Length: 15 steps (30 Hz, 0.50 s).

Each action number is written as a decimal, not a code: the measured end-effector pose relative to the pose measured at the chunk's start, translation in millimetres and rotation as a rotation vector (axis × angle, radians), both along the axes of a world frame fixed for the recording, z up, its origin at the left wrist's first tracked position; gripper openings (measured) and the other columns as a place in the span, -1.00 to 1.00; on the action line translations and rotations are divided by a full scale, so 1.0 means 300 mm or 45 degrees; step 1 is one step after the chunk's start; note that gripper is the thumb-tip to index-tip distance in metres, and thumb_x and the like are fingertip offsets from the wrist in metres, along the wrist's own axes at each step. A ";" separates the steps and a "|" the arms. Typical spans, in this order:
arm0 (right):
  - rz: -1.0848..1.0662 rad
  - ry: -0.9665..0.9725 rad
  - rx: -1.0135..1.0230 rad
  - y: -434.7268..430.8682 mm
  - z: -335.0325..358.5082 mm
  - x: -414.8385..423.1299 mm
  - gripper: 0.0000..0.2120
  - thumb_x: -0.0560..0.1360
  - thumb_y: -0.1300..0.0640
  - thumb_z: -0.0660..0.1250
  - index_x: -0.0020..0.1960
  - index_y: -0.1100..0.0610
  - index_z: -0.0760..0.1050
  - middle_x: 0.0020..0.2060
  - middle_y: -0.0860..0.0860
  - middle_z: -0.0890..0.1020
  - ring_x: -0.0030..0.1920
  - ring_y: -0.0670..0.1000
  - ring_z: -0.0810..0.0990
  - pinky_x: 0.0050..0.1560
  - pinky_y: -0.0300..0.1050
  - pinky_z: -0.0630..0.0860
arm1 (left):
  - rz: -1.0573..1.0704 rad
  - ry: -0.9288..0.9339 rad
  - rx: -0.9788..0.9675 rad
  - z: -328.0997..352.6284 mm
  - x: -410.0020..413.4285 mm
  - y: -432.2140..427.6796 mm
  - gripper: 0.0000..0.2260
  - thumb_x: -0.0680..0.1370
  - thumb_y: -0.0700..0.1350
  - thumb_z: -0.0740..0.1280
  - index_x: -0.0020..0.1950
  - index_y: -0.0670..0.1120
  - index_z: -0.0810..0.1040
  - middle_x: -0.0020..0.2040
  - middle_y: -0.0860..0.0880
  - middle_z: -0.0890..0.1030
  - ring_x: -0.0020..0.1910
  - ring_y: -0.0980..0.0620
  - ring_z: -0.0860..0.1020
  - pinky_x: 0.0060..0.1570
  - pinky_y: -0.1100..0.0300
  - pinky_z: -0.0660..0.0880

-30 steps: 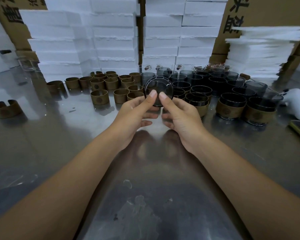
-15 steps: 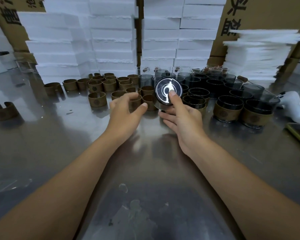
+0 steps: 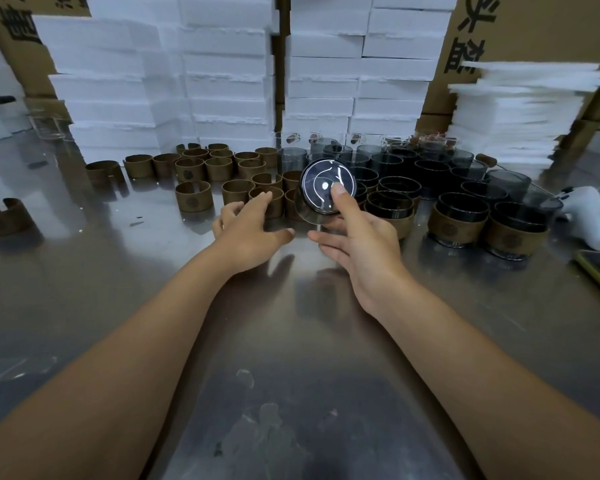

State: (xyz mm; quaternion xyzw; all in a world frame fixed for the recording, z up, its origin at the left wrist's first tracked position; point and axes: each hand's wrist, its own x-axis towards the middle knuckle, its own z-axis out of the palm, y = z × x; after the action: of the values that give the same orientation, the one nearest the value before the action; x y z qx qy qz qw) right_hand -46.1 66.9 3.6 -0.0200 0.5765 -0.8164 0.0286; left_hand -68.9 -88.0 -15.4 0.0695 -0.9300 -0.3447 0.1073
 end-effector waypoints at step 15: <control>-0.036 0.009 -0.003 0.002 -0.012 -0.020 -0.73 0.47 -0.08 0.39 -0.15 0.15 0.57 -0.44 -0.09 0.62 -0.27 -0.02 0.66 -0.12 -0.21 0.62 | 0.031 0.309 -0.118 0.009 0.028 -0.009 -0.70 0.50 0.02 0.40 0.19 -0.05 0.55 -0.09 0.02 0.56 0.09 -0.09 0.51 0.14 -0.05 0.42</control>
State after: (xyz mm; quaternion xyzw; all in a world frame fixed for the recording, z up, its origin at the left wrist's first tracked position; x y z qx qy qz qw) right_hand -52.0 67.4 -0.1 -0.0146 0.5759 -0.8172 0.0150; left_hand -60.5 -90.6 -12.6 0.0336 -0.9242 -0.3060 0.2262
